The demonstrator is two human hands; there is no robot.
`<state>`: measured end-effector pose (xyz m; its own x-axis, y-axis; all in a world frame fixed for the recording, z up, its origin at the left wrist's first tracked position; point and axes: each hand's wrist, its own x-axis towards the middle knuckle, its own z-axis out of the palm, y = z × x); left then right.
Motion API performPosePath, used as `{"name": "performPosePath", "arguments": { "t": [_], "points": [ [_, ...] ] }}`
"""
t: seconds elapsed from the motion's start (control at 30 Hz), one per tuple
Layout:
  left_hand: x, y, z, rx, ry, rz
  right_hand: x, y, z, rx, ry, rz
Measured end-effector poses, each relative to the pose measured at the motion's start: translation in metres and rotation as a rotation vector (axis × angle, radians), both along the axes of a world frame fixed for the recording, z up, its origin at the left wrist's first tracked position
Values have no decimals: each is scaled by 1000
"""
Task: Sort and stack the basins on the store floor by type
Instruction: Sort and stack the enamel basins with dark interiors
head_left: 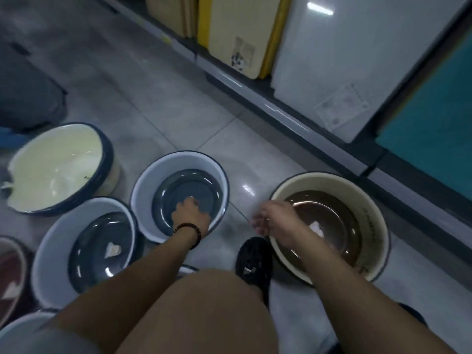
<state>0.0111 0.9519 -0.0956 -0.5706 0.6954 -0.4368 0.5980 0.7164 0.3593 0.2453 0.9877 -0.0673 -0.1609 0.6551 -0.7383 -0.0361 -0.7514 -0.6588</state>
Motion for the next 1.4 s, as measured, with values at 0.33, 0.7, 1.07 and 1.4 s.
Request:
{"name": "performPosePath", "arguments": {
  "t": [0.33, 0.7, 1.07, 1.4],
  "points": [
    [-99, -41, -21, -93, -195, 526, -137, -14, -64, -230, -8, 52],
    [-111, -44, 6, -22, -205, 415, -116, -2, -44, 149, -305, -83],
    [-45, 19, 110, 226, -572, 126, 63, 4, 57, 226, -298, -98],
    [120, 34, 125, 215, -379, -319, 223, -79, 43, 271, -470, -477]
  ]
}}
